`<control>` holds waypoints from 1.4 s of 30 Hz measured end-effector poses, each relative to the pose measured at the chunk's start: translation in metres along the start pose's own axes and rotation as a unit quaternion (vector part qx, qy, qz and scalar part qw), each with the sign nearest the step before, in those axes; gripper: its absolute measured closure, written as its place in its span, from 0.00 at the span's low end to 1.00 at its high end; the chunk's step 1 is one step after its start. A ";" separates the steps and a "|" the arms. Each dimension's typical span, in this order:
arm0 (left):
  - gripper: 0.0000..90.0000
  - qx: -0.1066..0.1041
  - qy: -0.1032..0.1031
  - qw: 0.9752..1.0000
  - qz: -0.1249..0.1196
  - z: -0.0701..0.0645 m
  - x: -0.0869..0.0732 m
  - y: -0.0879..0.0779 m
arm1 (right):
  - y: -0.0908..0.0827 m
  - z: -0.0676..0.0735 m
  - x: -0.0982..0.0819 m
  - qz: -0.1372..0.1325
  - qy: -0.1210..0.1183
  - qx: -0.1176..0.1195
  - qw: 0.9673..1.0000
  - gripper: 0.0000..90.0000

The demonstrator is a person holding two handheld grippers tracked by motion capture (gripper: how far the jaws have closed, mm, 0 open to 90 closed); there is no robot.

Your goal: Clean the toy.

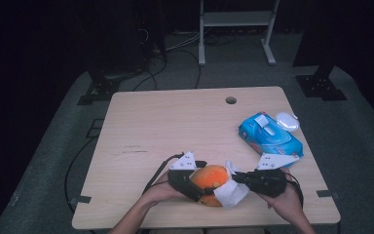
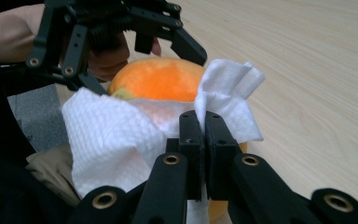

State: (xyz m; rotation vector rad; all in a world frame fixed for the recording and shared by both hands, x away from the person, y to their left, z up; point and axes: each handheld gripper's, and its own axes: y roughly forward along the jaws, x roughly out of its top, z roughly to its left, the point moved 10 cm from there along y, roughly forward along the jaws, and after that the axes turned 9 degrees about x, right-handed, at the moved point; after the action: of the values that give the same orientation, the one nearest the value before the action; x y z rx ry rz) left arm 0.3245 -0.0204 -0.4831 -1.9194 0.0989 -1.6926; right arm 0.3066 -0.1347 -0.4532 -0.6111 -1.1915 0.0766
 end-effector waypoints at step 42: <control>0.24 0.038 0.055 0.997 -0.027 -0.004 0.007 0.009 | 0.010 -0.011 0.016 -0.012 0.003 -0.019 1.000 0.96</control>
State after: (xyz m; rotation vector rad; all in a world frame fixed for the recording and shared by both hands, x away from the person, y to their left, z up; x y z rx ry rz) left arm 0.3245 -0.0322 -0.4808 -1.7890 0.0246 -1.8105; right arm 0.3252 -0.1250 -0.4467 -0.6289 -1.1959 0.0316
